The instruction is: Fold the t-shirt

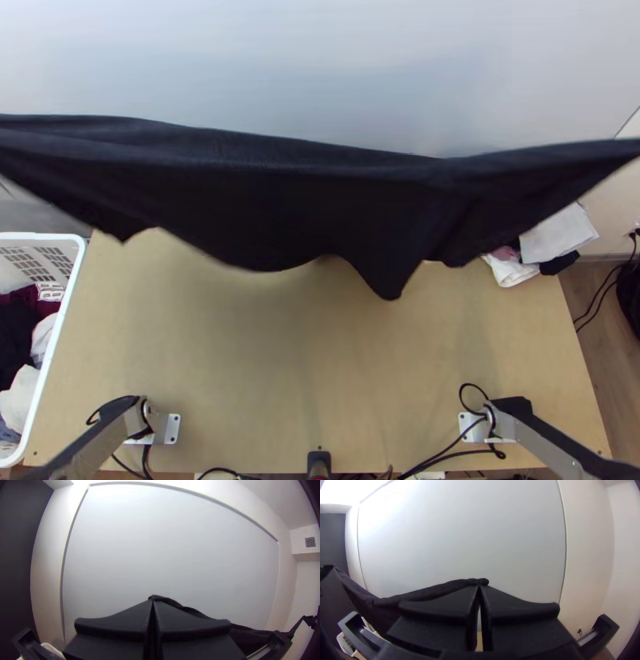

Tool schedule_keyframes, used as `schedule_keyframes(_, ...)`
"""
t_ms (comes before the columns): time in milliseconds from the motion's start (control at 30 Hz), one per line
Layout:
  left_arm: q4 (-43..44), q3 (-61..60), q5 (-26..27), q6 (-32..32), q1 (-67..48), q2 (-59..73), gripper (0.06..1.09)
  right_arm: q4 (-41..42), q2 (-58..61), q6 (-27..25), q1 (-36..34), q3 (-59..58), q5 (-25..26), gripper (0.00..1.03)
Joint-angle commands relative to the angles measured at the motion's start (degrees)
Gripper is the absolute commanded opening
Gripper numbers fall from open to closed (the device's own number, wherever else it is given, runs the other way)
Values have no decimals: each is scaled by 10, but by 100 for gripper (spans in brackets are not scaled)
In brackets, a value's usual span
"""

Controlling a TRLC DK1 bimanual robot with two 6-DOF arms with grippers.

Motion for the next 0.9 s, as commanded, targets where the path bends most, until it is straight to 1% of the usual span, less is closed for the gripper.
schedule_keyframes(0,-3,10,5,26,2,-77,10,12,-76,-61,-46,7,12,3)
schedule_keyframes(67,-26,10,8,26,1,-92,10,16,-94,-79,-70,10,11,3)
schedule_keyframes(167,-57,9,8,26,2,-109,10,32,-126,-125,-102,4,11,3)
schedule_keyframes(267,-68,8,7,26,6,-124,10,56,-149,-155,-135,0,13,3)
schedule_keyframes(367,-69,8,7,26,14,-131,10,85,-168,-167,-182,-26,19,3)
schedule_keyframes(400,-68,8,7,26,24,-132,10,102,-181,-170,-183,-47,33,3)
schedule_keyframes(467,-57,8,7,25,45,-133,10,180,-219,-176,-186,-114,69,3)
schedule_keyframes(500,-49,8,8,25,49,-135,10,210,-232,-178,-189,-138,73,3)
schedule_keyframes(567,-36,9,7,25,61,-142,10,237,-240,-174,-203,-147,76,3)
schedule_keyframes(700,-45,7,9,25,64,-157,10,252,-245,-161,-210,-136,76,3)
schedule_keyframes(867,-116,-17,46,15,63,-181,10,175,-243,-152,-189,-118,74,3)
